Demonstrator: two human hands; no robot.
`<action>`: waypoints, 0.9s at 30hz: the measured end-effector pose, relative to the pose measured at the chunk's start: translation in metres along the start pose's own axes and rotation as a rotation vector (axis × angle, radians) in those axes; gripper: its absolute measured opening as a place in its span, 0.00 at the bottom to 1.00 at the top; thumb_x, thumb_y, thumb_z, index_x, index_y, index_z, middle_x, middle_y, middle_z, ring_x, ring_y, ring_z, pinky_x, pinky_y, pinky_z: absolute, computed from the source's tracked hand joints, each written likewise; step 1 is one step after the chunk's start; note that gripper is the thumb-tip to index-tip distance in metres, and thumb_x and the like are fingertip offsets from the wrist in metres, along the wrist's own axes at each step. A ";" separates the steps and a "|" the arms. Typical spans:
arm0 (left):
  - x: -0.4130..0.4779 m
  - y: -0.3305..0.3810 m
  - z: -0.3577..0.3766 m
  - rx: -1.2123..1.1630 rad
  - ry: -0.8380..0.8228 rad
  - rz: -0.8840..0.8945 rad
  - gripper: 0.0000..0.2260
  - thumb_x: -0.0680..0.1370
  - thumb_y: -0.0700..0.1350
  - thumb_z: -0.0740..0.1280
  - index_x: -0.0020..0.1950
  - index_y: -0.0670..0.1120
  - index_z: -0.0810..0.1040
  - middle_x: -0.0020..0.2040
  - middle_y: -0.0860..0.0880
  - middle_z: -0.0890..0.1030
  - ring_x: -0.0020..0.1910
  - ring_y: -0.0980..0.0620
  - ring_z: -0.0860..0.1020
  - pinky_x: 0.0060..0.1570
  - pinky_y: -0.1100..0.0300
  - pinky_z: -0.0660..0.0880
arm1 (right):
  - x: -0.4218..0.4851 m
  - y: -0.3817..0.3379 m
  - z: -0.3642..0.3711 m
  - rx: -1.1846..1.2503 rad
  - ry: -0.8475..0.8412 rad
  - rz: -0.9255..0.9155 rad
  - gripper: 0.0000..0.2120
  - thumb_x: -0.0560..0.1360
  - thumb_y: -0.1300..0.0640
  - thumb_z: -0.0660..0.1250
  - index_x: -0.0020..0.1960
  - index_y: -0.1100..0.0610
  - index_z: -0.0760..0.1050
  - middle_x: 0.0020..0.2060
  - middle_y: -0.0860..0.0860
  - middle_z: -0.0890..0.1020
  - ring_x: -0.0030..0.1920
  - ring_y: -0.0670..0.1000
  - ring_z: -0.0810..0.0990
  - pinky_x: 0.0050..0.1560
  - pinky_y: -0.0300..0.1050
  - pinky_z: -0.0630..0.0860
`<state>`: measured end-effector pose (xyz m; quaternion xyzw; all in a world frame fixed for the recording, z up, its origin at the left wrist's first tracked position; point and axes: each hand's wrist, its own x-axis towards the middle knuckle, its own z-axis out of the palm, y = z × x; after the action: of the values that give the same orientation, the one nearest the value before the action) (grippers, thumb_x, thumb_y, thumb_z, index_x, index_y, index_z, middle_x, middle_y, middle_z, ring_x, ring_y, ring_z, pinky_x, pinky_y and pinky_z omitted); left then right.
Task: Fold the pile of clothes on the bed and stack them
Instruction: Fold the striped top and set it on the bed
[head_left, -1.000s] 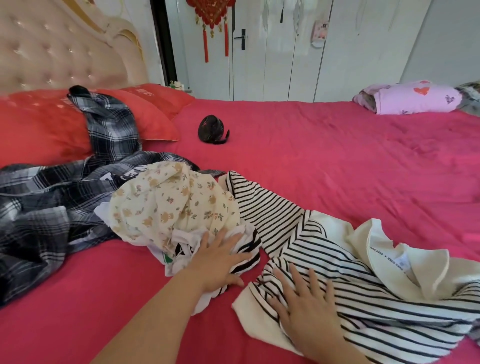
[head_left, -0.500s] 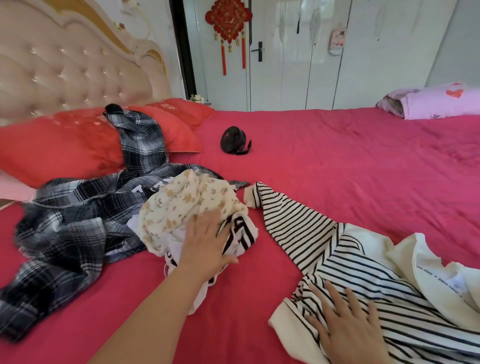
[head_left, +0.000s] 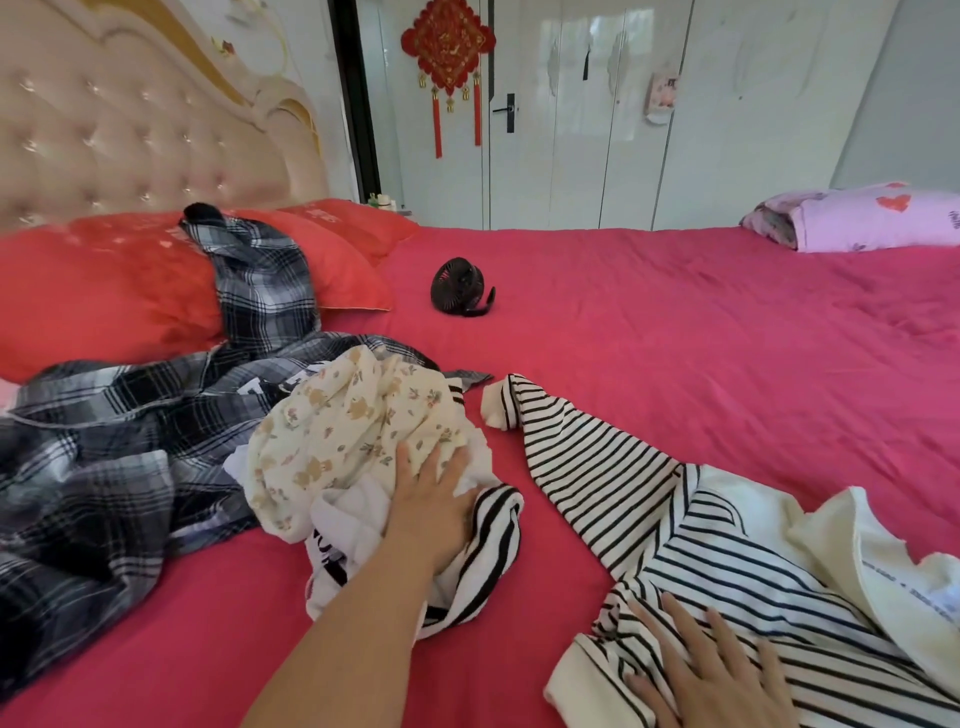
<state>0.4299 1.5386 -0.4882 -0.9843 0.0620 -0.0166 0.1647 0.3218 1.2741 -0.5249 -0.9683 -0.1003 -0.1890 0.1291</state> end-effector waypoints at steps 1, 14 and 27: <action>-0.001 -0.011 0.002 0.020 0.000 -0.026 0.21 0.81 0.56 0.45 0.74 0.61 0.54 0.77 0.49 0.41 0.75 0.42 0.39 0.57 0.36 0.22 | 0.001 -0.001 0.000 -0.005 -0.006 -0.007 0.26 0.75 0.33 0.35 0.73 0.35 0.40 0.73 0.33 0.40 0.74 0.40 0.37 0.73 0.48 0.39; -0.017 -0.047 -0.020 -0.193 0.231 -0.115 0.23 0.79 0.58 0.50 0.74 0.63 0.52 0.77 0.53 0.44 0.74 0.45 0.35 0.62 0.41 0.23 | 0.004 -0.005 0.007 0.074 -0.018 -0.001 0.26 0.75 0.33 0.35 0.72 0.33 0.40 0.72 0.31 0.40 0.73 0.37 0.37 0.72 0.45 0.39; -0.021 -0.041 0.002 0.098 -0.054 -0.085 0.21 0.82 0.52 0.48 0.76 0.54 0.52 0.78 0.47 0.47 0.75 0.43 0.39 0.62 0.35 0.27 | 0.001 -0.005 0.001 0.048 -0.117 0.033 0.24 0.75 0.32 0.34 0.70 0.31 0.51 0.72 0.33 0.59 0.74 0.47 0.57 0.72 0.53 0.49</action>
<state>0.4143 1.5805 -0.4770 -0.9768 0.0149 -0.0002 0.2136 0.3217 1.2797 -0.5245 -0.9758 -0.0964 -0.1277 0.1490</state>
